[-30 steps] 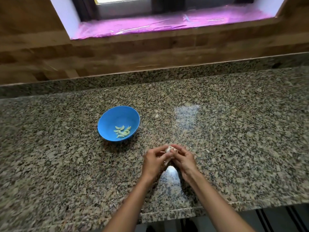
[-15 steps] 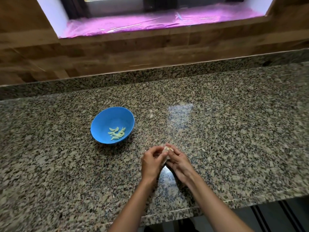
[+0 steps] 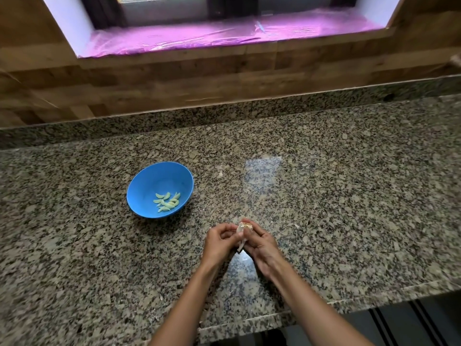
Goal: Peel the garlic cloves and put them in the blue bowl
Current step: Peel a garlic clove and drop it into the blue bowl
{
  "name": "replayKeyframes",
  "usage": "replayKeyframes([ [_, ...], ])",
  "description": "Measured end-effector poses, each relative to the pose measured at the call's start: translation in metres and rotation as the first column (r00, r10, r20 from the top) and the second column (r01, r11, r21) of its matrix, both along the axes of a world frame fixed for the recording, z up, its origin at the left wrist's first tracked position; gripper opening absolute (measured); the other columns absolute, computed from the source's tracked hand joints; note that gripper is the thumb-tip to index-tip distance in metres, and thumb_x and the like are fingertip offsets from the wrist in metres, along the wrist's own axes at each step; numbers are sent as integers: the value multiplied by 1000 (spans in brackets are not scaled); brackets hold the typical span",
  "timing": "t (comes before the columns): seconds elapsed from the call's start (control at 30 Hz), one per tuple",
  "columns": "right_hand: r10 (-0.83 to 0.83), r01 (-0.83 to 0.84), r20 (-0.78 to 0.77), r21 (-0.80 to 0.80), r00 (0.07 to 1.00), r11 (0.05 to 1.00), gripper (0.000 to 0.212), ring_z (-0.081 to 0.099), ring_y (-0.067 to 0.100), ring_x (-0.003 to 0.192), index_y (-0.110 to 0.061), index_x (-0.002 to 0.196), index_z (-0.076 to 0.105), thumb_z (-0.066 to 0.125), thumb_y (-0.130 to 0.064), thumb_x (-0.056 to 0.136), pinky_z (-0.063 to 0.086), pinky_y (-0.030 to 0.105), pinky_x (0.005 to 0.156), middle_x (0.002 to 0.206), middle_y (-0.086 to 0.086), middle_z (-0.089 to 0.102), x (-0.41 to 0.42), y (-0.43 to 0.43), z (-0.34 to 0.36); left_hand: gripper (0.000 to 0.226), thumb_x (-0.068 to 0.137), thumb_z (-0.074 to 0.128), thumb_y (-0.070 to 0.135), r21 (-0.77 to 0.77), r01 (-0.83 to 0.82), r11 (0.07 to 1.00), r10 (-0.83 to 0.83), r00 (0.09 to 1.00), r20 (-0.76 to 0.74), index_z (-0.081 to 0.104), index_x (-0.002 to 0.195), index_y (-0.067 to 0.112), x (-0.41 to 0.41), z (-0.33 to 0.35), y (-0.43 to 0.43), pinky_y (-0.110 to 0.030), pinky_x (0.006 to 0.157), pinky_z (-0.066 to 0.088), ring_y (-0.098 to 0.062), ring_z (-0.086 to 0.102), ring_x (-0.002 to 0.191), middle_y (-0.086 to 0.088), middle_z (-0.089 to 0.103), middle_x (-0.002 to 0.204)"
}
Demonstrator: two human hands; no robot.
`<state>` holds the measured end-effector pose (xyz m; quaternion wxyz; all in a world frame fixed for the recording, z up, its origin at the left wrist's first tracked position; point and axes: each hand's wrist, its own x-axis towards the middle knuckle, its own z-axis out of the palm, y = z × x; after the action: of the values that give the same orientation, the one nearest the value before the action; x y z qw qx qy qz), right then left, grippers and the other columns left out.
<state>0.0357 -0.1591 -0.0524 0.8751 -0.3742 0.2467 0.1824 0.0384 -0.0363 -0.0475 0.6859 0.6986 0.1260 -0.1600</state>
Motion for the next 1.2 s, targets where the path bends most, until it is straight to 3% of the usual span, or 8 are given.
replayKeyframes([
  [0.2, -43, 44, -15, 51, 999, 998, 32, 69, 22, 78, -5, 111, 62, 59, 4, 81, 56, 26, 61, 90, 17, 70, -2, -1, 2, 12, 80, 71, 4, -57, -105, 993, 107, 994, 29, 65, 89, 8, -8, 1, -10, -21, 68, 55, -12, 68, 76, -8, 71, 84],
  [0.43, -38, 38, 3, 56, 999, 998, 36, 69, 21, 79, -3, 114, 61, 58, 10, 80, 57, 26, 64, 88, 16, 70, -2, -3, 1, 23, 74, 77, 10, -178, -142, 974, 126, 987, -98, 69, 95, 5, -8, 6, -8, -23, 67, 55, -19, 71, 79, -12, 73, 90],
  [0.53, -31, 30, 3, 63, 1000, 998, 34, 69, 20, 76, -5, 111, 63, 59, 7, 80, 58, 27, 66, 86, 14, 70, -4, -3, 3, 23, 69, 79, 7, -115, -287, 951, 274, 955, -116, 70, 89, 3, -11, 6, -17, -18, 61, 53, -14, 70, 71, -9, 73, 82],
  [0.67, -39, 39, -9, 74, 999, 997, 38, 68, 16, 72, -6, 109, 64, 62, 1, 72, 57, 25, 60, 80, 11, 71, -5, -1, 8, 15, 72, 74, -1, -184, -491, 851, 459, 868, -192, 70, 86, 1, -16, -1, -28, -24, 71, 56, -20, 70, 80, -9, 73, 82],
  [0.9, -42, 42, 2, 16, 999, 999, 30, 69, 19, 77, -7, 104, 66, 59, 7, 78, 58, 26, 62, 90, 13, 70, -4, 0, 5, 10, 77, 72, 1, -109, -444, 889, 433, 894, -114, 67, 84, 4, -17, 0, -28, -19, 61, 54, -15, 66, 69, -9, 70, 78],
  [1.0, 45, -36, 73, -119, 996, 992, 34, 69, 16, 75, -7, 109, 65, 63, 4, 77, 56, 25, 61, 100, 15, 69, -5, -3, 4, 8, 82, 66, 2, -181, -434, 883, 398, 895, -202, 66, 90, 0, -16, 0, -14, -27, 65, 58, -20, 67, 71, -13, 71, 81],
  [1.07, 189, -91, 183, -443, 965, 892, 35, 67, 6, 75, -10, 112, 64, 66, 0, 78, 53, 18, 63, 112, 13, 65, -3, -8, 7, 12, 84, 64, 2, -232, -423, 876, 365, 895, -257, 64, 94, -3, -14, 0, 0, -28, 65, 59, -22, 67, 71, -15, 71, 83],
  [1.2, 468, 17, 200, -930, 861, 366, 39, 60, 0, 82, -16, 124, 56, 59, -7, 87, 48, 6, 67, 117, 3, 63, 11, -35, 20, 19, 82, 68, 8, -59, -259, 964, 248, 958, -146, 70, 100, 5, -6, 1, 30, -23, 60, 54, -15, 64, 65, -10, 71, 81],
])
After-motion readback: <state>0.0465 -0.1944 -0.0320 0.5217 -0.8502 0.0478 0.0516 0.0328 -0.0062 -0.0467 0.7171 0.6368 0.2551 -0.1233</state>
